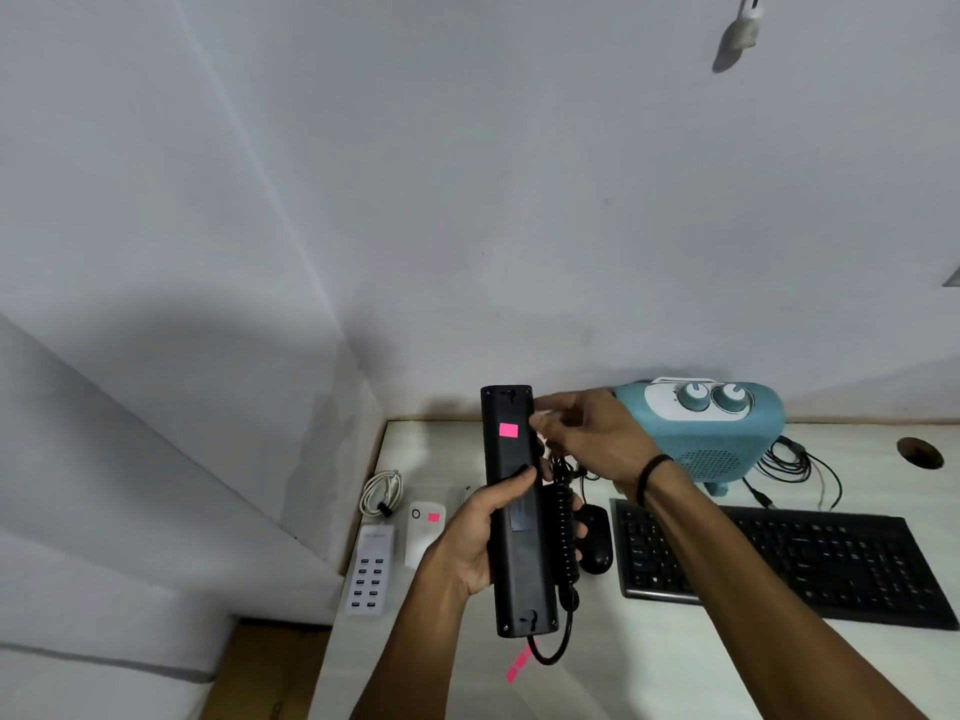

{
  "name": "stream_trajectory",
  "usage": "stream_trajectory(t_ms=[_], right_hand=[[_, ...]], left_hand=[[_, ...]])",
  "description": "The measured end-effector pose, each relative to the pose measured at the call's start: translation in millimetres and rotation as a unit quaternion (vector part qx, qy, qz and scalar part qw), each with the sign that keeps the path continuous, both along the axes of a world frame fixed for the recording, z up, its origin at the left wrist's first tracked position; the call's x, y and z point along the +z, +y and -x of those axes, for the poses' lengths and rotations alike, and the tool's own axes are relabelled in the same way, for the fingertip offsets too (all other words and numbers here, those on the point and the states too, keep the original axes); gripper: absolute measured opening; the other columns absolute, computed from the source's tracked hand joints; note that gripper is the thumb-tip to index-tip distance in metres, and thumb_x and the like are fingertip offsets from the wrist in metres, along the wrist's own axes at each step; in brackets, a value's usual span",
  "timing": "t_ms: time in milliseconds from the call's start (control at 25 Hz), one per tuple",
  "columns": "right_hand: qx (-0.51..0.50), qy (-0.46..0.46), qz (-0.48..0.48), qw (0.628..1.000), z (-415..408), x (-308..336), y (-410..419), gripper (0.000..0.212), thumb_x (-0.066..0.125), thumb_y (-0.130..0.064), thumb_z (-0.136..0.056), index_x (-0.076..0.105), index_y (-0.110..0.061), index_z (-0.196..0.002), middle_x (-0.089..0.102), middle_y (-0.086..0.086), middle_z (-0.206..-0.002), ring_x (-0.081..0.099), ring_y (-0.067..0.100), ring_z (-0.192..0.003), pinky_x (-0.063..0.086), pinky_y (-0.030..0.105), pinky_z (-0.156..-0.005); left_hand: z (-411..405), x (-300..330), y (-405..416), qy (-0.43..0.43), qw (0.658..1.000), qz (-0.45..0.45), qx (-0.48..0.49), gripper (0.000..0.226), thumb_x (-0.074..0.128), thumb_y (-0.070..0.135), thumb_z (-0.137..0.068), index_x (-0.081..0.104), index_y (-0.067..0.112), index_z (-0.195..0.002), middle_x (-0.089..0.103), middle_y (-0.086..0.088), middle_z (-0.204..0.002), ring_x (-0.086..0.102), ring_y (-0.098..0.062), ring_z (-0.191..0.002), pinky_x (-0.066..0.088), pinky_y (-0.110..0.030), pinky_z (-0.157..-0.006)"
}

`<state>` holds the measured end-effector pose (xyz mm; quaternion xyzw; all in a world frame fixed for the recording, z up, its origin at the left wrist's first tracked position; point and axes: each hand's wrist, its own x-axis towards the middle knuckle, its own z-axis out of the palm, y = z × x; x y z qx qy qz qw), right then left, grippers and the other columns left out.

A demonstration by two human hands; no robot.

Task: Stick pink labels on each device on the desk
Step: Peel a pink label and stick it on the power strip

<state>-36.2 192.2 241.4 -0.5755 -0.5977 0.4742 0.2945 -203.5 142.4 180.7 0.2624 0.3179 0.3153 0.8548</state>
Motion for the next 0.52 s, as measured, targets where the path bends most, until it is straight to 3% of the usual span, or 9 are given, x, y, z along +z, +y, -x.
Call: stream_trajectory(t_ms=[80, 160, 240, 280, 360, 400, 520], right_hand=[[-0.101, -0.027, -0.033, 0.994, 1, -4, 0, 0.04, 0.069, -0.049, -0.085, 0.068, -0.022, -0.115, 0.074, -0.006, -0.091, 0.07, 0.003, -0.069, 0.052, 0.013, -0.06], [-0.123, -0.029, 0.017, 0.992, 0, -13, 0, 0.067, 0.067, -0.068, -0.076, 0.06, -0.02, -0.122, 0.07, -0.004, -0.106, 0.068, 0.008, -0.088, 0.054, 0.021, -0.076], [-0.077, 0.03, 0.138, 0.987, 0, -19, -1, 0.08, 0.06, -0.084, -0.067, 0.061, -0.022, -0.119, 0.068, -0.003, -0.109, 0.067, 0.016, -0.092, 0.057, 0.03, -0.079], [-0.049, 0.065, 0.189, 0.979, 1, -21, 0, 0.08, 0.059, -0.087, -0.064, 0.067, -0.023, -0.113, 0.07, -0.003, -0.106, 0.069, 0.018, -0.088, 0.058, 0.03, -0.074], [-0.021, 0.112, 0.234, 0.966, 2, -26, 5, 0.073, 0.06, -0.082, -0.068, 0.074, -0.022, -0.107, 0.074, 0.001, -0.106, 0.074, 0.022, -0.087, 0.059, 0.028, -0.072], [-0.014, 0.134, 0.24, 0.961, 2, -28, 8, 0.065, 0.063, -0.073, -0.075, 0.075, -0.018, -0.107, 0.075, 0.006, -0.106, 0.075, 0.023, -0.089, 0.059, 0.028, -0.072], [-0.029, 0.187, 0.236, 0.953, 0, -42, 19, 0.029, 0.067, -0.03, -0.09, 0.071, -0.006, -0.104, 0.074, 0.015, -0.107, 0.074, 0.021, -0.091, 0.06, 0.027, -0.077]], left_hand=[[4, -1, 1, -0.03, 0.999, 0.006, 0.02, 0.032, 0.067, 0.033, -0.093, 0.06, 0.012, -0.115, 0.06, -0.023, -0.116, 0.06, -0.043, -0.104, 0.043, -0.057, -0.097], [10, 1, 3, 0.007, 1.0, 0.003, 0.022, 0.037, 0.073, 0.033, -0.086, 0.06, 0.015, -0.115, 0.062, -0.021, -0.115, 0.062, -0.039, -0.097, 0.048, -0.051, -0.089], [10, 8, 7, 0.146, 0.988, -0.043, -0.003, 0.048, 0.079, 0.033, -0.079, 0.06, 0.016, -0.12, 0.066, -0.011, -0.114, 0.063, -0.029, -0.094, 0.048, -0.042, -0.085], [9, 10, 11, 0.245, 0.965, -0.095, -0.022, 0.05, 0.078, 0.03, -0.079, 0.06, 0.022, -0.125, 0.068, -0.002, -0.113, 0.064, -0.022, -0.096, 0.049, -0.037, -0.086], [7, 10, 21, 0.401, 0.888, -0.213, -0.07, 0.057, 0.073, 0.026, -0.082, 0.05, 0.037, -0.134, 0.068, 0.008, -0.114, 0.064, -0.014, -0.105, 0.052, -0.032, -0.091], [8, 5, 27, 0.462, 0.845, -0.256, -0.09, 0.062, 0.072, 0.027, -0.081, 0.045, 0.041, -0.135, 0.065, 0.005, -0.113, 0.064, -0.017, -0.105, 0.054, -0.037, -0.092], [23, -15, 48, 0.627, 0.687, -0.333, -0.154, 0.068, 0.069, 0.035, -0.077, 0.034, 0.041, -0.135, 0.049, -0.005, -0.118, 0.056, -0.029, -0.11, 0.048, -0.052, -0.097]])
